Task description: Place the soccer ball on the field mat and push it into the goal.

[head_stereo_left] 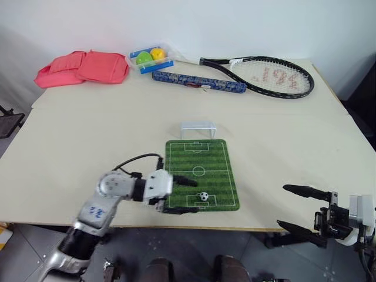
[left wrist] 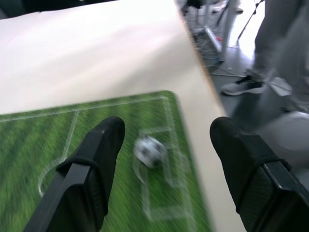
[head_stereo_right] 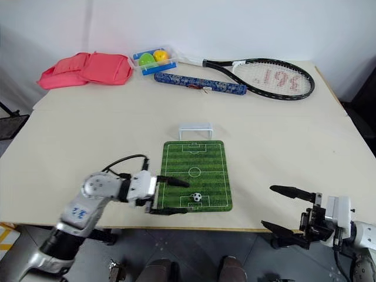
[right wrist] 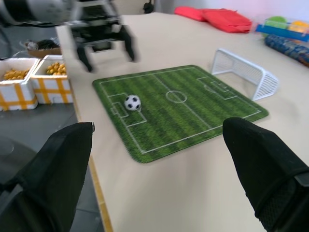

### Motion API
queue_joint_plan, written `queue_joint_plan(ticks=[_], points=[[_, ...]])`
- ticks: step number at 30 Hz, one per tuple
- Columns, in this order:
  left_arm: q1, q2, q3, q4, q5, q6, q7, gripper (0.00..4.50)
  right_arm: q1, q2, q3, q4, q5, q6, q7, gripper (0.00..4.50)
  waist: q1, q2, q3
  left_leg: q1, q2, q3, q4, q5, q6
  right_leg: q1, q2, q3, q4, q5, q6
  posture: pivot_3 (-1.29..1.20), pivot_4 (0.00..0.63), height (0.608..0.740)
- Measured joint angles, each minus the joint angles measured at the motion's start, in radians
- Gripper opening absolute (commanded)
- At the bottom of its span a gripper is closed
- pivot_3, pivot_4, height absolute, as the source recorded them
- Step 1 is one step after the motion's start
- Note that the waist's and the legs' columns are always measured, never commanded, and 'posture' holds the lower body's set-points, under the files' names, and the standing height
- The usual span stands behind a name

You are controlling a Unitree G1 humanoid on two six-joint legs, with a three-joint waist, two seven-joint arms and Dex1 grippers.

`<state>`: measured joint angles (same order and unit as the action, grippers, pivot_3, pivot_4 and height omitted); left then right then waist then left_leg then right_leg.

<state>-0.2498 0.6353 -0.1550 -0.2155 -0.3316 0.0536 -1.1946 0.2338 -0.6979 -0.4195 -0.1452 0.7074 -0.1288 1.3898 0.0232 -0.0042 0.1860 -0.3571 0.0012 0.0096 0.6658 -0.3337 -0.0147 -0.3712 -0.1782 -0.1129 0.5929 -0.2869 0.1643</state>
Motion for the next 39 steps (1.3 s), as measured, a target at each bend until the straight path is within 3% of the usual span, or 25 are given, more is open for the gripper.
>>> queue_joint_plan(ticks=[4, 9, 18, 30, 39], points=[[0.178, 0.054, 0.061, -0.081, -0.058, 0.0, -0.021, 1.55, -0.017, -0.001, -0.02, 0.001, 0.005, -0.001, 0.011, 4.5, 0.005, 0.001, 0.0, 0.0, 0.0, -0.001, 0.0, -0.001, 0.001, 0.001, 0.0, 0.0, -0.001, 0.0, 0.0, 0.0, 0.15, 0.74], [0.231, -0.028, 0.001, -0.094, -0.014, -0.017, 0.052, 0.01, -0.026, -0.001, -0.02, 0.001, 0.003, -0.002, 0.027, 4.5, 0.015, 0.001, 0.0, 0.001, -0.001, -0.001, 0.001, -0.001, 0.002, 0.003, 0.0, 0.0, -0.002, 0.001, 0.001, 0.0, 0.15, 0.74], [0.079, -0.266, -0.193, -0.013, 0.135, 0.054, 0.249, 0.01, -0.024, -0.01, -0.022, 0.022, -0.003, -0.001, 0.063, 4.5, 0.018, 0.003, -0.001, 0.001, -0.001, 0.0, 0.002, -0.002, 0.003, 0.004, 0.0, 0.0, -0.002, 0.001, 0.001, 0.0, 0.15, 0.74], [-0.01, -0.291, -0.22, 0.097, 0.179, 0.114, 0.286, 0.01, 0.071, 0.005, -0.063, 0.018, -0.005, -0.038, 0.063, 4.5, 0.015, 0.004, -0.002, 0.002, -0.001, 0.0, 0.002, -0.002, 0.003, 0.004, 0.0, 0.0, -0.003, 0.001, 0.001, 0.0, 0.15, 0.74], [-0.158, -0.386, -0.194, 0.292, 0.224, 0.063, 0.38, 0.01, 0.083, 0.062, -0.064, -0.012, -0.025, -0.066, -0.023, 4.5, 0.026, 0.004, -0.002, 0.001, -0.001, 0.0, 0.002, -0.002, 0.003, 0.004, 0.0, 0.0, -0.003, 0.002, 0.002, 0.0, 0.15, 0.74]])
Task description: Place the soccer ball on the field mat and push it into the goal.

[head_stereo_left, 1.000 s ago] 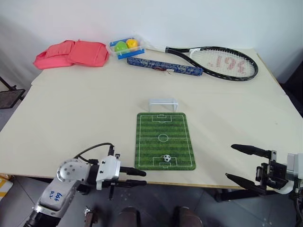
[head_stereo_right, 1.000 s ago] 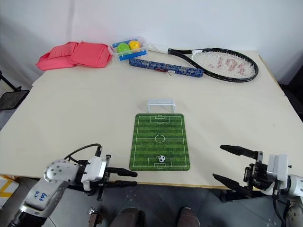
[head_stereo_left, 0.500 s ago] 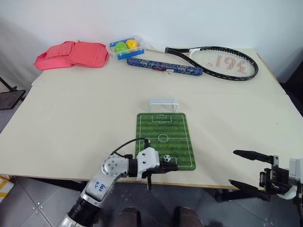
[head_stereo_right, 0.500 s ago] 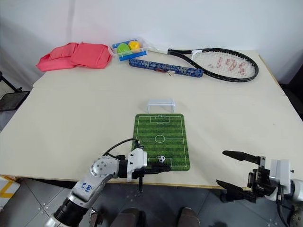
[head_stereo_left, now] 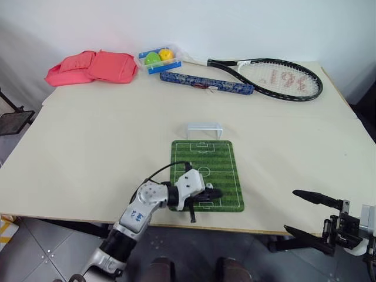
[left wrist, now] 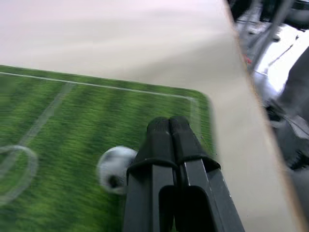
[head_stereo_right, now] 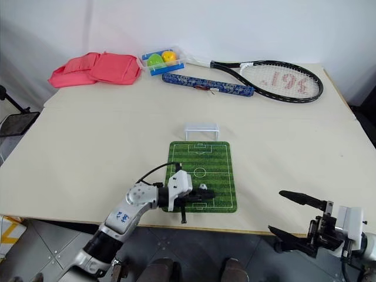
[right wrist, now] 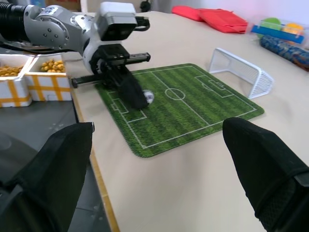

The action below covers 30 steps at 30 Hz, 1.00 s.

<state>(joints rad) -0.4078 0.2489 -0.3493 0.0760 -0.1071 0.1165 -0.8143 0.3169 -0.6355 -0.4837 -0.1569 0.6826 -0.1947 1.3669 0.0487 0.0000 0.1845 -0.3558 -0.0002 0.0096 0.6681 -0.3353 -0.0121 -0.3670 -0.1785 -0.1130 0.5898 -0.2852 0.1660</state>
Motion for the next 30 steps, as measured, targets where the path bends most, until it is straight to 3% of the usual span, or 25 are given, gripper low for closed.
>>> queue_joint_plan(ticks=[8, 13, 22, 30], points=[[-0.207, -0.011, 0.127, 0.263, 0.022, -0.237, 0.06, 0.01, -0.113, 0.134, -0.019, 0.0, -0.085, -0.026, -0.327, 4.5, -0.003, 0.0, 0.0, -0.002, 0.0, 0.001, 0.0, 0.0, 0.0, -0.003, 0.0, 0.0, 0.001, 0.0, 0.0, 0.0, 0.15, 0.74], [-0.185, 0.134, 0.224, 0.191, -0.126, -0.25, -0.137, 0.01, -0.14, 0.153, -0.009, -0.007, -0.1, -0.023, -0.421, 4.5, -0.02, 0.001, -0.001, -0.003, 0.0, 0.002, -0.002, 0.0, 0.0, -0.006, 0.0, 0.0, 0.001, 0.0, 0.0, 0.0, 0.15, 0.74], [0.137, 0.457, 0.496, -0.079, -0.335, -0.025, -0.254, 0.01, -0.205, 0.133, 0.013, 0.09, -0.097, -0.048, -0.336, 4.5, -0.037, 0.002, 0.0, -0.002, 0.001, 0.002, -0.002, 0.0, 0.0, -0.005, 0.0, 0.002, 0.001, 0.0, 0.0, 0.0, 0.15, 0.74], [0.528, 0.433, 0.759, -0.127, -0.38, -0.015, -0.178, 0.01, -0.29, 0.121, 0.035, 0.246, -0.09, -0.098, -0.225, 4.5, -0.041, 0.002, 0.001, -0.002, 0.002, 0.003, -0.003, -0.001, 0.0, -0.006, 0.001, 0.003, 0.001, 0.0, 0.0, 0.0, 0.15, 0.74]])
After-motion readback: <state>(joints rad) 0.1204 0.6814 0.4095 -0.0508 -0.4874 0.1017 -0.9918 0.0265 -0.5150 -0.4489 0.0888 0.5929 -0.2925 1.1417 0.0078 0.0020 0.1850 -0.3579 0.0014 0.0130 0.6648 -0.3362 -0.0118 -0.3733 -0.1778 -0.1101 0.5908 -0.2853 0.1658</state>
